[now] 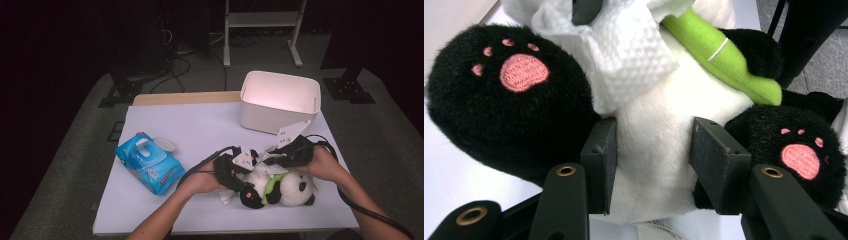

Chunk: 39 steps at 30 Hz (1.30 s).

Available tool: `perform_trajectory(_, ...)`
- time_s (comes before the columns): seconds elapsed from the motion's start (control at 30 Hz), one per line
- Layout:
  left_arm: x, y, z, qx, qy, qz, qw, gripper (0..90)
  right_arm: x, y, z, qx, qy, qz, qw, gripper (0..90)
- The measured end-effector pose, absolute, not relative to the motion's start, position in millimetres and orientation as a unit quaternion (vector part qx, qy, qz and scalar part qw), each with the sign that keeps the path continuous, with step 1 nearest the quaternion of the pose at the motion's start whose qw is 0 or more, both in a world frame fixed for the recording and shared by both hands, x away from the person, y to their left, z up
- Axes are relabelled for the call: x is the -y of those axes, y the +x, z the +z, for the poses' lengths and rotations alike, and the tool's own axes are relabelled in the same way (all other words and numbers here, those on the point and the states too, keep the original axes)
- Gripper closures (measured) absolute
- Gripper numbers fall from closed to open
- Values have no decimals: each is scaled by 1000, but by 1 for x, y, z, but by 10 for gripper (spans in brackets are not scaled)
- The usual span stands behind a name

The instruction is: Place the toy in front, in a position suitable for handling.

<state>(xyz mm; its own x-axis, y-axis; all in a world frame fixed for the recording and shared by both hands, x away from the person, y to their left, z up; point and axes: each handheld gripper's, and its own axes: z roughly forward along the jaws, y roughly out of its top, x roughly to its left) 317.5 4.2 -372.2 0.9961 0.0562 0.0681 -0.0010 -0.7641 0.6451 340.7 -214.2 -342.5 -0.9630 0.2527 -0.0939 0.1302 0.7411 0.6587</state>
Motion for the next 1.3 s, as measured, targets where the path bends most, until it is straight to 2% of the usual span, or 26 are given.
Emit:
perform_trajectory(0.3, -13, 318, -358, -13, 937, 42, 346, 527, 224, 333, -350, -922, 115, 365, 57, 803)
perform_trajectory(0.6, -23, 318, -343, -21, 932, 40, 361, 526, 225, 317, -350, -922, 108, 366, 70, 806)
perform_trajectory(0.87, -22, 322, -341, -37, 935, 55, 349, 470, 224, 307, -352, -921, 96, 372, 67, 806)
perform_trajectory(0.9, -21, 323, -343, -39, 936, 58, 345, 436, 223, 305, -352, -921, 94, 374, 59, 806)
perform_trajectory(1.0, -11, 329, -354, -47, 938, 40, 341, 418, 220, 300, -351, -922, 86, 372, 56, 805)
perform_trajectory(1.3, -8, 327, -355, -31, 937, 45, 344, 523, 218, 301, -342, -925, 70, 367, 71, 806)
